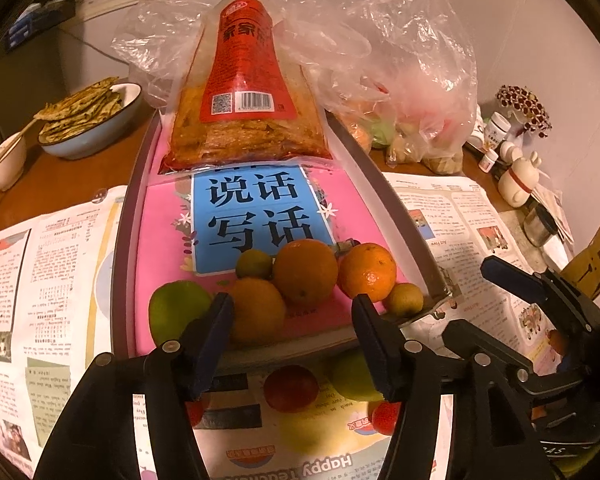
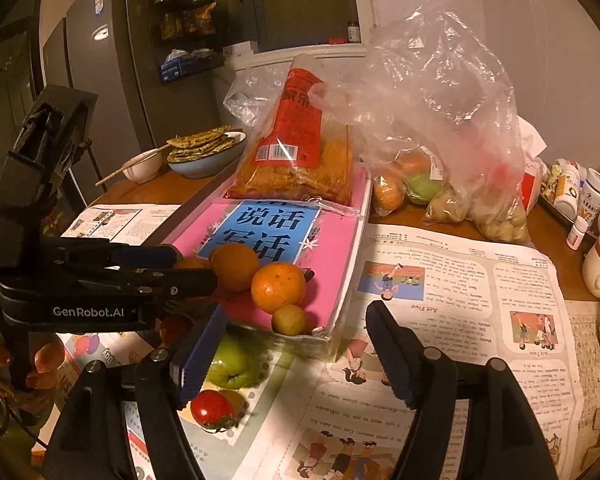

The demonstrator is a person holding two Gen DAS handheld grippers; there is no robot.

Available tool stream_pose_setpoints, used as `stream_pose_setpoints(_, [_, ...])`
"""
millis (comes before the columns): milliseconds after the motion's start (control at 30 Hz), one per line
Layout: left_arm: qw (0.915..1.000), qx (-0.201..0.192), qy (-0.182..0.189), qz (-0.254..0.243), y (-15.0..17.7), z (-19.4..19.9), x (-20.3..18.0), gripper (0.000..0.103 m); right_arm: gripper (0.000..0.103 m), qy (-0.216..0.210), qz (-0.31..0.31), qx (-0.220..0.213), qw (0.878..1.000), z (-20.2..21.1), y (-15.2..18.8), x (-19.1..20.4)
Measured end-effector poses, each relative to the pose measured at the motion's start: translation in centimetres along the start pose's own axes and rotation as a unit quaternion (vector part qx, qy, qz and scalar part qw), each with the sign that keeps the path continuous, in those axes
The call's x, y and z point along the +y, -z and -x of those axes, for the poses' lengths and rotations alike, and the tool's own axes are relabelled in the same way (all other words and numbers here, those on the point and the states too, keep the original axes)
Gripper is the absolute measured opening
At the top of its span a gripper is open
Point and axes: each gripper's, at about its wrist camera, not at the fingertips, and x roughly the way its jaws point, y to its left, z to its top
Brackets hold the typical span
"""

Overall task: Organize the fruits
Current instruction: 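Withdraw both open tools from the pink box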

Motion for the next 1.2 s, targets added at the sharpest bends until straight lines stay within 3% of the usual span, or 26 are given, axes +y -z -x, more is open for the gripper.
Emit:
stream_pose_setpoints(400, [0.9992, -0.025, -0.022, 0.020, 0.1, 1.5, -0.4, 0.066, 0.081, -0.025, 0.017, -0.028, 0.999, 2.4, 0.2, 0.0])
stream_pose_setpoints(500, [0.9986, -0.034, -0.035, 0.020, 0.0, 2.1, -0.5, 0.076, 0.086, -0.031, 0.021, -0.033, 0.999, 2.8, 0.2, 0.1])
stream_pose_setpoints(600, [0.9977, -0.041, -0.052, 0.017, 0.0, 2.5, -0.9, 0.077, 0.086, -0.037, 0.026, -0.035, 0.998, 3.0, 0.4, 0.3])
stream_pose_setpoints(1200, [0.9964, -0.023, -0.078, 0.023, 1.5, 3.0, -0.3, 0.077, 0.090, -0.067, 0.053, -0.035, 0.996, 3.3, 1.9, 2.7])
